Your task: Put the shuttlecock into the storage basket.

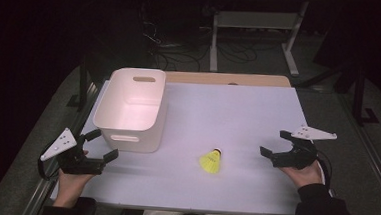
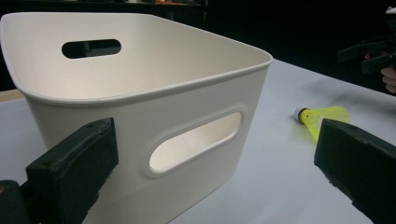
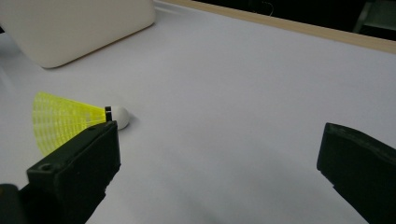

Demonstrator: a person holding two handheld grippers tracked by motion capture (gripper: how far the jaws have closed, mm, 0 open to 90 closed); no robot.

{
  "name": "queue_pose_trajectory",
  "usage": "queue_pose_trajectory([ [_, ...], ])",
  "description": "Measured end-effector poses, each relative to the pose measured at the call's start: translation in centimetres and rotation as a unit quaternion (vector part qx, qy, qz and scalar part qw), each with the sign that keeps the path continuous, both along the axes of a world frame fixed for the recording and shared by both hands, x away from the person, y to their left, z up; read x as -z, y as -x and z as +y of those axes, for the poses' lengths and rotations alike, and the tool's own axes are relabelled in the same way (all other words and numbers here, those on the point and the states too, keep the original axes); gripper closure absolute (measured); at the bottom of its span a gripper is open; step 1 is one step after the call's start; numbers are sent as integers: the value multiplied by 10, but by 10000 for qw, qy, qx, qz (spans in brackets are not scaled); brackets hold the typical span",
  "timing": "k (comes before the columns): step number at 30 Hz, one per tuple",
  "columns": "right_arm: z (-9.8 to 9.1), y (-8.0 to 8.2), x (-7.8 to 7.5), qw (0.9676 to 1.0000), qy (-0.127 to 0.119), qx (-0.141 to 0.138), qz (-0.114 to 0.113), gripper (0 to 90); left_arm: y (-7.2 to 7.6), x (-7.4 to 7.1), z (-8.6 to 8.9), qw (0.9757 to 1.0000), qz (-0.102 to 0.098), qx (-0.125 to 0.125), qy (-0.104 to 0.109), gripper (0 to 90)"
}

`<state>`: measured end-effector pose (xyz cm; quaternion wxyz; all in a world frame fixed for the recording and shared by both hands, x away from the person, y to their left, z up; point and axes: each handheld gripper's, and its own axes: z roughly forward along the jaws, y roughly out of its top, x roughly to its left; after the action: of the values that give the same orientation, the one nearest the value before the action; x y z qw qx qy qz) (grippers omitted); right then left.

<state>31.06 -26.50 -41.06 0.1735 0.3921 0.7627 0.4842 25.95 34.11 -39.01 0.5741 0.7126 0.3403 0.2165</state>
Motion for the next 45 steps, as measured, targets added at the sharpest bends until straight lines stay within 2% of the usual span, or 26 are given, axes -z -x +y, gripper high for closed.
queue_pose_trajectory([
  [11,-2,1,-2,9999,-78,-73,48,0,1,0,1,10000,0,11,-6,0],
  [18,-1,0,-3,9999,-5,-128,29,0,1,0,1,10000,3,6,11,0],
  [20,0,0,-4,9999,80,-131,25,0,2,0,1,10000,3,-1,18,0],
  [24,-1,-2,-4,9999,92,-98,97,0,1,0,1,10000,2,9,14,0],
  [32,-1,-2,-7,9998,125,-94,93,0,2,0,1,10000,6,2,6,0],
  [40,8,-5,-13,9993,207,-275,127,0,2,0,1,10000,10,-6,-9,0],
  [45,14,-6,-16,9988,162,-421,171,0,2,0,1,10000,8,-20,3,0],
])
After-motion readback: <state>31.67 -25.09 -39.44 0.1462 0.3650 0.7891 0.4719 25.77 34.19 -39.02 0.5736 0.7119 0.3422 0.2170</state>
